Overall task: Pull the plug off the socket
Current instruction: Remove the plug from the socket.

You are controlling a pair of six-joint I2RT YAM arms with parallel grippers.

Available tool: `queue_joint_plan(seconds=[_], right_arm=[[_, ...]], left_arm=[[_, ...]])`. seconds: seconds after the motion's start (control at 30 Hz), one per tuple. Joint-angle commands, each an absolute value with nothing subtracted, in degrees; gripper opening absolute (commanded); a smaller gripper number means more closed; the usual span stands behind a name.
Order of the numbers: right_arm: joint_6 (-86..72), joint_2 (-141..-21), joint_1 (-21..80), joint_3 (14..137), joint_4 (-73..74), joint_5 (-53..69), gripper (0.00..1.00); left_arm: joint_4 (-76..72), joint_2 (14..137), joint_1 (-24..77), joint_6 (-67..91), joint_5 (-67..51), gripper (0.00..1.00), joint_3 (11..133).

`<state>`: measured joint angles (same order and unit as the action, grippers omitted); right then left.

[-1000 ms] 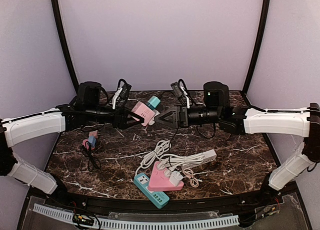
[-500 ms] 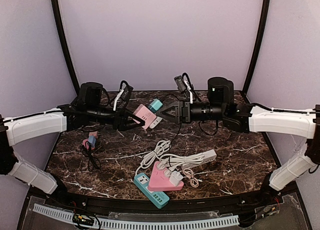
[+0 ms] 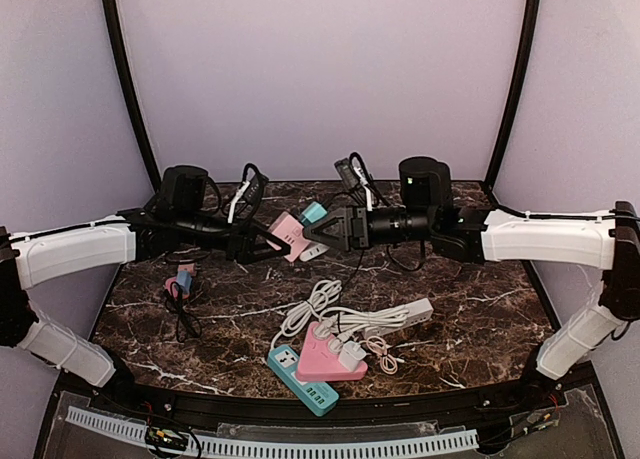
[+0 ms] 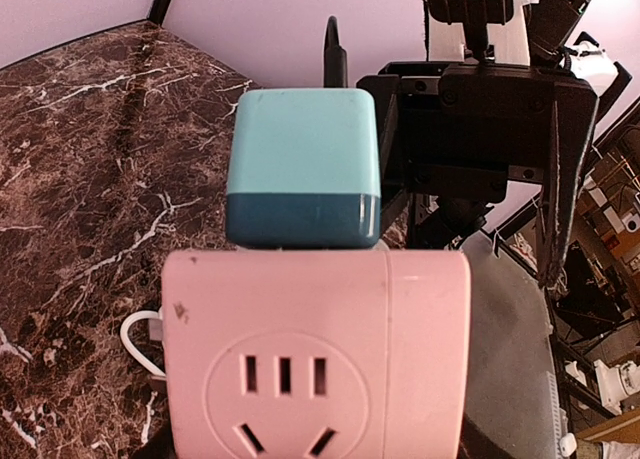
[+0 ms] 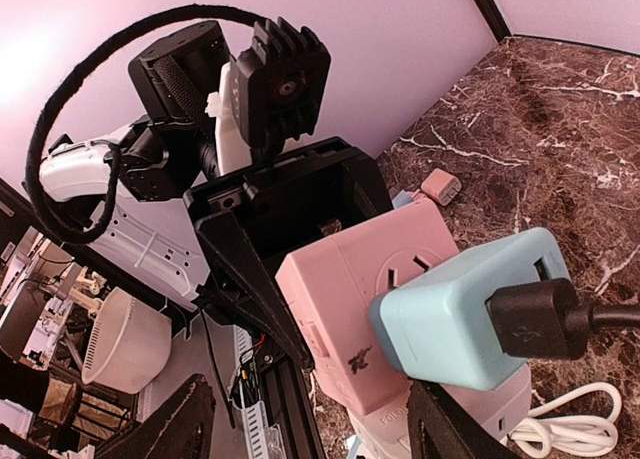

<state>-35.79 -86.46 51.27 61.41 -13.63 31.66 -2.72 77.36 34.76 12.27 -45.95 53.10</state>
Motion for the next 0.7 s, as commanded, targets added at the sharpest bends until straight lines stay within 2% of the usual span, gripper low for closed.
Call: queue_joint_plan(seconds=[0.0,0.67], right_arm=[[-35.21,-86.92,51.77,62.32,-12.65,31.13,0.65],[-35.76,-87.95,55.02,58.81,-10.77,26.96,0.64]], left_arm=[[-4.04,74.98,35.16,10.63,-45.60,0.01,54.55],[-4.84,72.28,34.47,10.92,-39.36,0.01,53.18]])
